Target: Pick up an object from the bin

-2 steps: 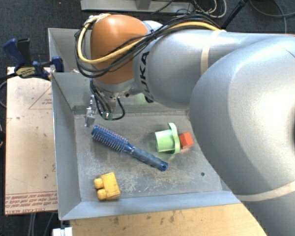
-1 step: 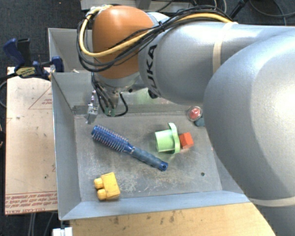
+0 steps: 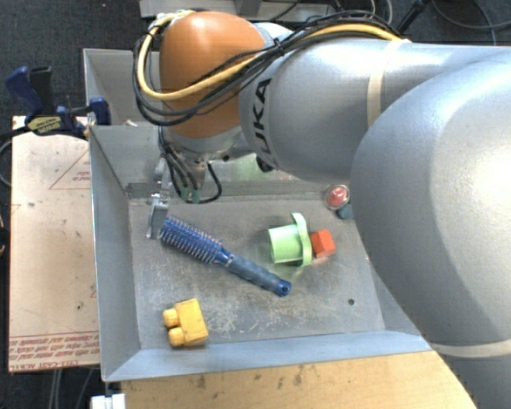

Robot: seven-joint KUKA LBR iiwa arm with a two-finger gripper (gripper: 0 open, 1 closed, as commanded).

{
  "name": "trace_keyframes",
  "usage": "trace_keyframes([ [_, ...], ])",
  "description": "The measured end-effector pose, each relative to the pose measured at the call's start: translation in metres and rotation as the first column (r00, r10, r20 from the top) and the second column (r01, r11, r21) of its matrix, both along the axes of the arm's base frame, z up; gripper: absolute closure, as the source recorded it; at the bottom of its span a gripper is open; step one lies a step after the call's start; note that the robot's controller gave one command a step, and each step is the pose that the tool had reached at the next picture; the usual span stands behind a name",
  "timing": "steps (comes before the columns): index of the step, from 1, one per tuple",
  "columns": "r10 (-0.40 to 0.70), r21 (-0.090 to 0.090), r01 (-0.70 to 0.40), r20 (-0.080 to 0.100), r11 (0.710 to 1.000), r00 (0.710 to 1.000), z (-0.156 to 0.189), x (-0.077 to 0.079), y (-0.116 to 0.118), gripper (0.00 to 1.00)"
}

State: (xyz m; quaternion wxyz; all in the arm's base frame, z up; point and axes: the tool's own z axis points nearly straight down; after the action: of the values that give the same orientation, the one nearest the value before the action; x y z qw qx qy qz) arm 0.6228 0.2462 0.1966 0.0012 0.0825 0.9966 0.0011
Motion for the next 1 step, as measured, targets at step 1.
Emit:
trace_keyframes([
  [1, -0.057, 0.0, 0.057, -0.003, 0.998, 0.998, -0.1206, -0.0827, -0.0189, 0.0],
])
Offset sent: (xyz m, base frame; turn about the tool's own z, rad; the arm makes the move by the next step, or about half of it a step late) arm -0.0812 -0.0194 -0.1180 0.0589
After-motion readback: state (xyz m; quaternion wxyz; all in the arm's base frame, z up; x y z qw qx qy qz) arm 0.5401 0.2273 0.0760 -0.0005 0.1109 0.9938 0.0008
